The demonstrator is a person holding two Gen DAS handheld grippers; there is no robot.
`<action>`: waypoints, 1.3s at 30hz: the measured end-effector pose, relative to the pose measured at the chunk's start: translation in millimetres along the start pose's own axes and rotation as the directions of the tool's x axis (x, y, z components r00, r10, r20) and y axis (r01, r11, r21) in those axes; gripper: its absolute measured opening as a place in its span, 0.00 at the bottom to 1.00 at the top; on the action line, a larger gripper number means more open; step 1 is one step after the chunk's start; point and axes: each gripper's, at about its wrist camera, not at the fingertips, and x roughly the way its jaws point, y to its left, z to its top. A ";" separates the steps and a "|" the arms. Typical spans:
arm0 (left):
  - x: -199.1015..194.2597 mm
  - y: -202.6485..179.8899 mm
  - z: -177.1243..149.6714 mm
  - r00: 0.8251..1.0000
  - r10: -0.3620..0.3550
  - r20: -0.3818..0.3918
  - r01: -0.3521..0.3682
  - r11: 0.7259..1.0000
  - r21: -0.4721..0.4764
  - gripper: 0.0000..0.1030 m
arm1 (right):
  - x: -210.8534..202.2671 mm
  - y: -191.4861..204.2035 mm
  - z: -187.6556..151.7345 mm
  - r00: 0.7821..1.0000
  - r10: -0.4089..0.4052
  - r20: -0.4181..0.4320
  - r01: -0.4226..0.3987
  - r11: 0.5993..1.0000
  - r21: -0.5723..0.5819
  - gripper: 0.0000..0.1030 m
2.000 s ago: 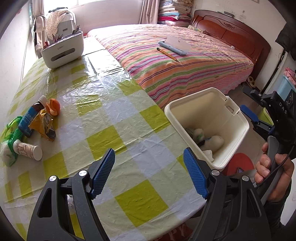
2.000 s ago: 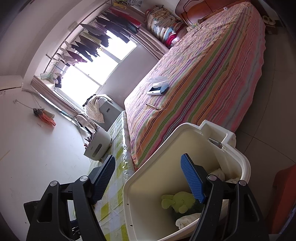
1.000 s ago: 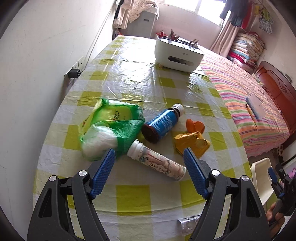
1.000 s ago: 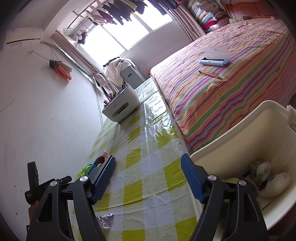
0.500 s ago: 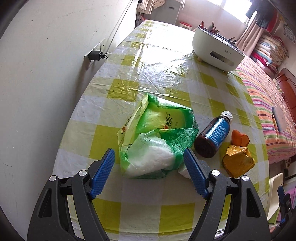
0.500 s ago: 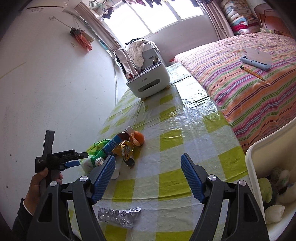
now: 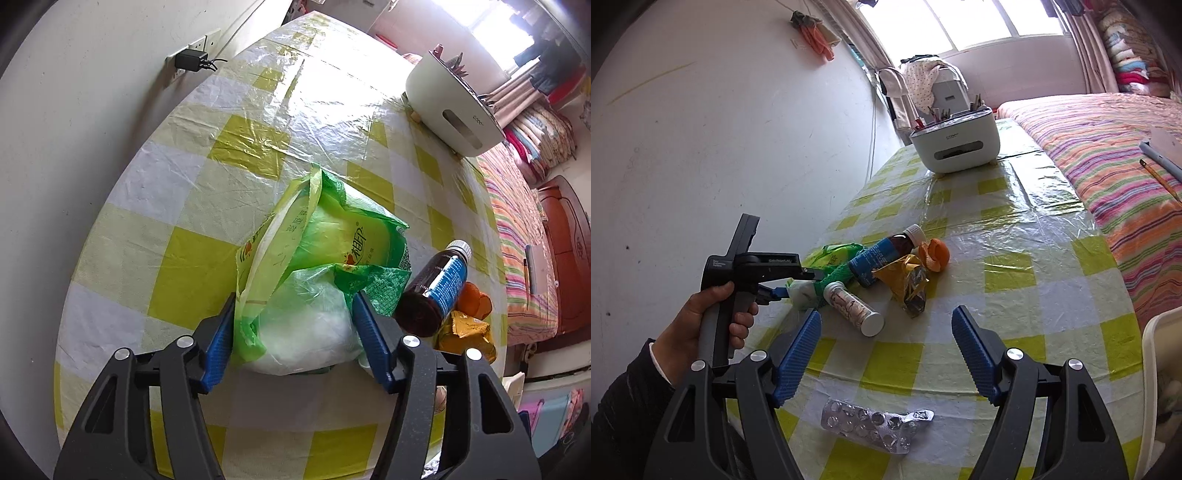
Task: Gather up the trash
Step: 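Grasp the white-labeled tube bottle with the right tool while the left tool lifts the bag, then carry the tube bottle to the bin and open the right tool while the left tool holds the bag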
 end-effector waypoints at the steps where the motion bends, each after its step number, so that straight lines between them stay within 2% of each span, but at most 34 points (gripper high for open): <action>1: -0.5 2.1 -0.1 1.000 -0.009 -0.002 0.009 1.000 -0.008 0.53 | 5.4 7.6 1.4 1.000 0.007 -0.021 -0.008 0.999 -0.045 0.69; 4: -1.6 5.1 -0.6 1.000 -0.005 -0.002 0.005 1.000 -0.014 0.43 | 22.0 30.8 3.2 0.998 -0.020 -0.058 0.008 0.981 -0.192 0.69; 7: -1.9 3.5 -3.8 1.000 0.000 -0.017 0.000 1.000 -0.001 0.32 | 45.6 47.0 4.6 0.991 -0.023 -0.131 -0.017 0.954 -0.299 0.69; 11: -11.2 -1.3 -6.9 1.000 0.019 0.009 -0.020 1.000 0.022 0.23 | 71.5 68.1 4.4 0.985 -0.064 -0.161 -0.017 0.889 -0.457 0.69; 13: -21.9 -3.2 -9.6 0.998 0.044 0.044 -0.045 0.999 0.030 0.22 | 85.4 76.4 4.6 0.979 -0.085 -0.184 -0.023 0.856 -0.516 0.69; 16: -43.4 -4.7 -11.8 0.991 0.054 0.124 -0.059 0.998 0.037 0.22 | 108.4 83.5 6.8 0.962 -0.134 -0.239 -0.021 0.833 -0.552 0.69; 19: -64.5 -2.9 -14.0 0.979 0.035 0.201 -0.039 0.999 0.018 0.22 | 129.4 87.9 8.2 0.946 -0.195 -0.260 0.010 0.815 -0.579 0.69; 21: -74.8 -5.8 -17.1 0.974 -0.002 0.226 -0.004 1.000 0.028 0.22 | 143.7 86.9 7.8 0.932 -0.236 -0.275 0.025 0.799 -0.601 0.69; 25: -93.9 -21.9 -28.4 0.958 -0.080 0.275 0.054 0.993 0.101 0.22 | 165.6 81.0 3.8 0.908 -0.277 -0.315 0.030 0.793 -0.609 0.69; 28: -102.6 -38.4 -39.2 0.949 -0.103 0.298 0.051 0.983 0.177 0.22 | 174.7 71.9 2.0 0.895 -0.285 -0.342 0.036 0.811 -0.583 0.64; 29: -104.4 -43.7 -42.6 0.945 -0.091 0.313 0.031 0.981 0.192 0.23 | 176.1 68.9 2.3 0.895 -0.270 -0.355 0.025 0.826 -0.564 0.56; 30: -105.0 -48.6 -45.3 0.942 -0.075 0.326 0.007 0.979 0.204 0.23 | 175.8 65.5 3.8 0.897 -0.246 -0.367 0.012 0.844 -0.537 0.43; 32: -103.4 -55.1 -48.4 0.944 -0.067 0.324 -0.010 0.974 0.228 0.23 | 174.9 63.3 3.6 0.900 -0.228 -0.372 0.001 0.853 -0.522 0.33; 35: -99.8 -59.3 -51.1 0.943 -0.066 0.325 -0.011 0.973 0.229 0.23 | 167.2 66.4 -3.0 0.903 -0.234 -0.359 0.003 0.841 -0.541 0.29; 39: -100.8 -61.6 -54.3 0.936 -0.072 0.344 -0.011 0.972 0.234 0.23 | 137.4 65.7 -2.9 0.929 -0.186 -0.319 -0.007 0.854 -0.520 0.28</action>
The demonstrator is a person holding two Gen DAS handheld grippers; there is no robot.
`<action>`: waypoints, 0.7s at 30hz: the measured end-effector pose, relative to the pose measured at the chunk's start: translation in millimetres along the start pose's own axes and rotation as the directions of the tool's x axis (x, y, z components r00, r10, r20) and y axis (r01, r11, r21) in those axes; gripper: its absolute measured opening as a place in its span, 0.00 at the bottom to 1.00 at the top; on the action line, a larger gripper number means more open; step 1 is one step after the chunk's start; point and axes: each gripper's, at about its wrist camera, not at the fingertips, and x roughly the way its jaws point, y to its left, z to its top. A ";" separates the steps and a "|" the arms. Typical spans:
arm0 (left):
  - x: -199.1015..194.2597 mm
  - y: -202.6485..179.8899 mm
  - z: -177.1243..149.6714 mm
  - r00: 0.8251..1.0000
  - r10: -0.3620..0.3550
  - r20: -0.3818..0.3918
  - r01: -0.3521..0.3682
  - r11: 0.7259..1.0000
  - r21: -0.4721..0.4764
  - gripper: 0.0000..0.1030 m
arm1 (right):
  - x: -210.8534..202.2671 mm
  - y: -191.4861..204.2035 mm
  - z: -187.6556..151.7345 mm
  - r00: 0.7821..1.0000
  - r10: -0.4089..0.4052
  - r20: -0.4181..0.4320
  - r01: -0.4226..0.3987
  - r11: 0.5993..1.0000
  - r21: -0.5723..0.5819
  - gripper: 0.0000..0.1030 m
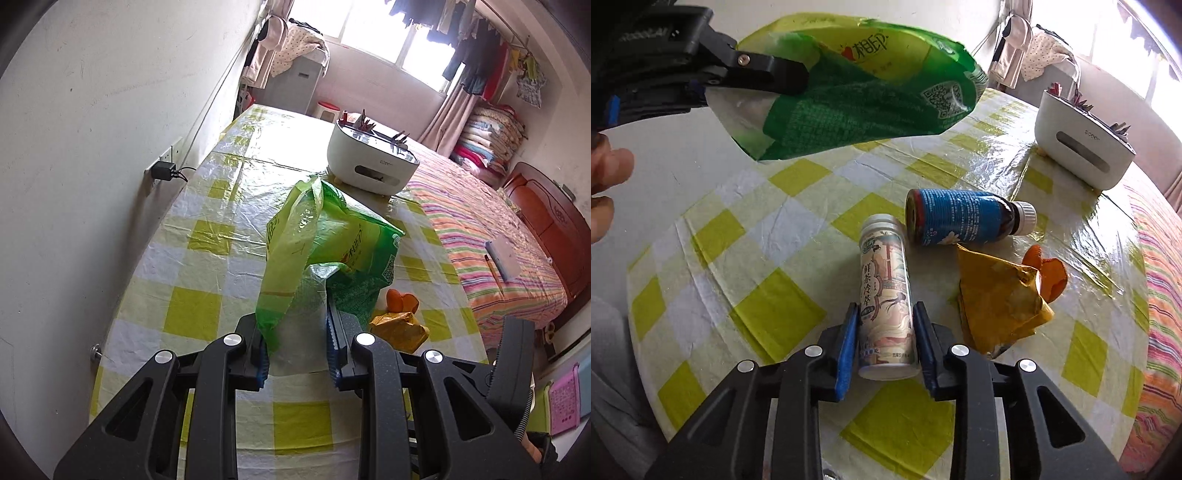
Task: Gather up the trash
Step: 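Carry the tube bottle to the bin and open the right tool while the left tool holds the bag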
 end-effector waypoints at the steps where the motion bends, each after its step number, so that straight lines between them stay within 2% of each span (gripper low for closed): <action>1: -1.0 1.5 -0.4 1.000 -0.016 0.008 0.016 1.000 -0.013 0.22 | -9.4 -1.4 -4.0 1.000 0.001 0.020 -0.001 1.000 0.005 0.28; 4: -0.4 2.9 -2.7 0.999 -0.044 0.004 0.044 0.997 -0.059 0.22 | -37.1 -11.1 -20.8 0.997 0.001 0.076 -0.004 0.999 0.042 0.27; 6: 0.1 -2.1 -4.8 1.000 -0.029 0.000 0.029 0.998 -0.058 0.22 | -54.4 -19.8 -33.0 0.993 -0.001 0.117 -0.008 0.997 0.080 0.27; 11: -1.5 -27.4 -11.9 1.000 0.004 0.003 -0.004 1.000 0.021 0.23 | -91.1 -39.8 -53.5 0.975 -0.011 0.221 -0.031 0.982 0.187 0.27; 14: 1.8 -46.2 -17.0 0.999 -0.037 -0.021 0.039 0.995 0.092 0.23 | -106.5 -45.0 -62.2 0.961 -0.031 0.274 -0.033 0.974 0.226 0.27; 16: 2.6 -58.4 -21.0 1.000 0.001 0.001 -0.001 0.990 0.138 0.23 | -115.6 -50.7 -68.3 0.950 -0.027 0.310 -0.058 0.964 0.261 0.27; 17: 2.3 -63.0 -22.1 1.000 0.012 0.015 -0.015 0.989 0.149 0.23 | -120.9 -53.0 -71.7 0.945 -0.032 0.325 -0.062 0.960 0.274 0.27; 21: -0.6 -70.3 -21.6 0.999 -0.023 0.026 0.020 0.992 0.124 0.23 | -136.3 -60.3 -86.0 0.924 -0.047 0.378 -0.085 0.942 0.325 0.27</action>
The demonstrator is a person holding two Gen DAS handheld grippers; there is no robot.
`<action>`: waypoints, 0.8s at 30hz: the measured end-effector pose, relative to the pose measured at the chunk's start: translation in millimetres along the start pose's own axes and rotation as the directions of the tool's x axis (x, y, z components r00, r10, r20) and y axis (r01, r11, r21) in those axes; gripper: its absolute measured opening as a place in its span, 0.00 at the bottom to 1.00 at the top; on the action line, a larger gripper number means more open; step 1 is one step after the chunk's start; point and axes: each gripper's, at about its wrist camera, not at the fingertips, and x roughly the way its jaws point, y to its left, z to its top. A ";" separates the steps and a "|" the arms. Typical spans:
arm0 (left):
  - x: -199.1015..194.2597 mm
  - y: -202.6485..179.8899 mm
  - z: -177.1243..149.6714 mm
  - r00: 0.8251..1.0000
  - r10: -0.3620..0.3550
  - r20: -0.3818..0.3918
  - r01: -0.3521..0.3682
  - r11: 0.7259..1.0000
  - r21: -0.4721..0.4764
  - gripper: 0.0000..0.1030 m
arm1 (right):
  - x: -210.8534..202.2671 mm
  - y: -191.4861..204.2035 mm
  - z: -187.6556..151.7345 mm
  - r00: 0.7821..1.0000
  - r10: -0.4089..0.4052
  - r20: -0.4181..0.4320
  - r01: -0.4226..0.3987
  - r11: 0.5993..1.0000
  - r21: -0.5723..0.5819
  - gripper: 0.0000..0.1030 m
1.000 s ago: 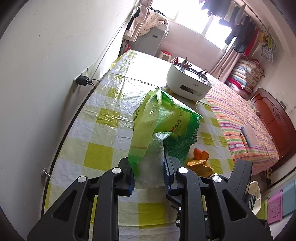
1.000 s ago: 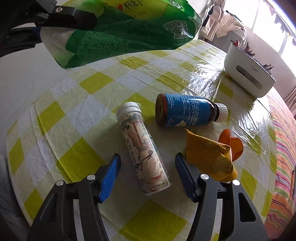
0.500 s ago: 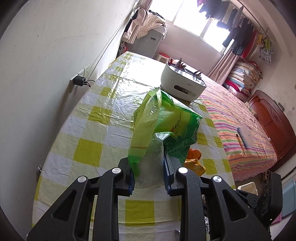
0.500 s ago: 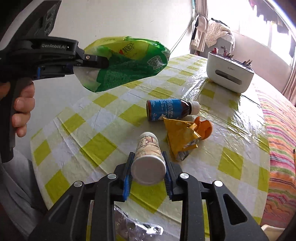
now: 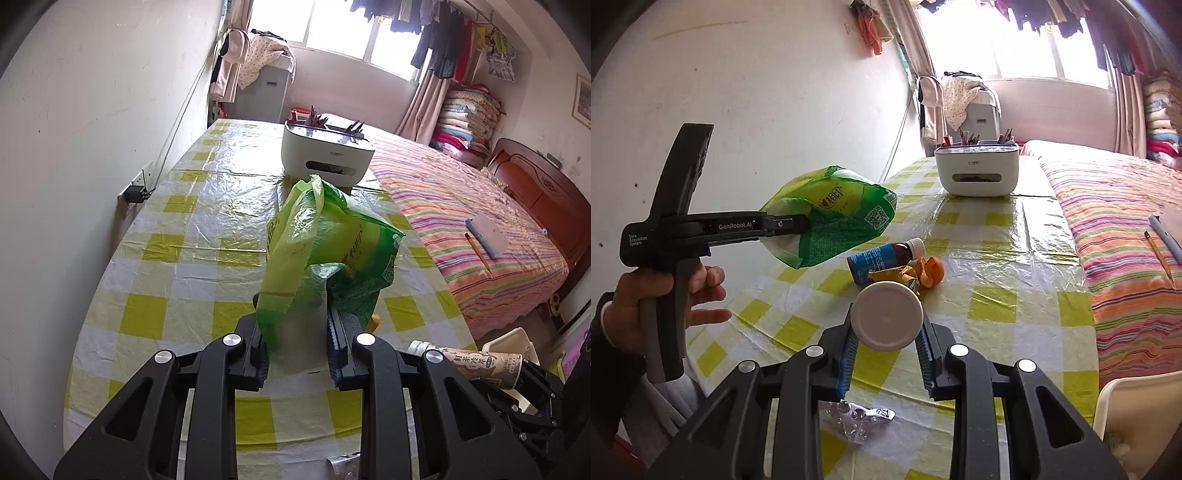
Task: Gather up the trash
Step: 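Carry the tube bottle to the bin and open the right tool while the left tool holds the bag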
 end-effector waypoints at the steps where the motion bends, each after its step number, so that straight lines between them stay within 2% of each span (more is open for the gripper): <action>1: 0.0 -1.5 0.5 1.000 -0.011 -0.002 0.011 1.000 -0.005 0.23 | -3.4 -2.4 -1.2 1.000 -0.006 0.012 0.005 1.000 0.013 0.27; 8: -1.8 -16.6 -3.9 1.000 -0.017 0.011 0.016 1.000 0.026 0.23 | -19.2 -25.3 -13.3 0.998 -0.045 0.047 0.039 0.993 0.112 0.27; 13: -2.0 -28.6 -5.7 1.000 -0.014 0.014 0.013 0.998 0.060 0.23 | -33.0 -33.8 -19.3 0.989 -0.103 0.102 0.087 0.984 0.152 0.27; 24: 1.0 -67.7 -14.7 1.000 -0.028 0.014 0.026 0.991 0.130 0.23 | -73.2 -50.3 -33.5 0.967 -0.138 0.214 0.085 0.967 0.239 0.27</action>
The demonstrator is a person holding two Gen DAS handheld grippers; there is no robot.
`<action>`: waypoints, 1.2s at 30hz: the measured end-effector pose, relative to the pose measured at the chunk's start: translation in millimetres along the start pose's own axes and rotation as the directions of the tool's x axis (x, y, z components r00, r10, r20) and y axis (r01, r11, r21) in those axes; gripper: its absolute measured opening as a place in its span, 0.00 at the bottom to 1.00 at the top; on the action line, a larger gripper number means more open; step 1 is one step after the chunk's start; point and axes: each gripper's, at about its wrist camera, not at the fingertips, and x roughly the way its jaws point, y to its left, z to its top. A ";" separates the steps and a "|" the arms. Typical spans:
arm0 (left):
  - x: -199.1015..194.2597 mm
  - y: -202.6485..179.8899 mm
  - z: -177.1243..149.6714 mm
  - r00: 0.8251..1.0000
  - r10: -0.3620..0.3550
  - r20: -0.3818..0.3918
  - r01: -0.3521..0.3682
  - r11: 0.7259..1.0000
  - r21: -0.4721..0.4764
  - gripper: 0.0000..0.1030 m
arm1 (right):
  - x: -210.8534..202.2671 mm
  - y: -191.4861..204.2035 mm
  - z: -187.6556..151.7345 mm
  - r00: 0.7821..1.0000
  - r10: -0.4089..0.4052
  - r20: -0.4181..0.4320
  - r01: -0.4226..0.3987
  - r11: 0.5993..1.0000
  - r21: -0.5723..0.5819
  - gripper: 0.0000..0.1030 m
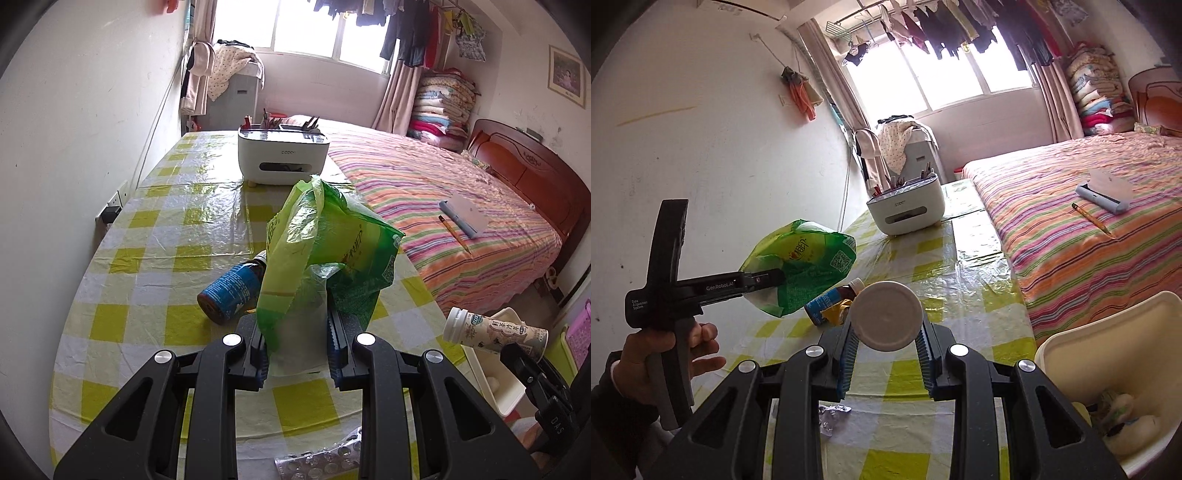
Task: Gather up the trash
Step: 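Carry the tube bottle to the bin and open the right tool while the left tool holds the bag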
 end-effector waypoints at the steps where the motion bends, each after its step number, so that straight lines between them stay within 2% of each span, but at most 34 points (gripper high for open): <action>1: 0.8 -5.6 -0.3 1.000 -0.004 -0.001 0.004 1.000 0.010 0.23 | -2.7 -3.4 0.5 1.000 -0.005 0.005 0.005 1.000 0.009 0.27; 13: 10.4 -65.4 -8.8 0.998 -0.053 -0.031 0.057 0.991 0.118 0.24 | -27.9 -40.3 -0.3 0.995 -0.084 0.051 0.079 0.993 0.090 0.27; 36: 7.2 -147.2 -35.3 0.982 -0.169 -0.084 0.184 0.954 0.236 0.24 | -63.2 -92.7 -5.1 0.975 -0.200 0.097 0.176 0.961 0.215 0.28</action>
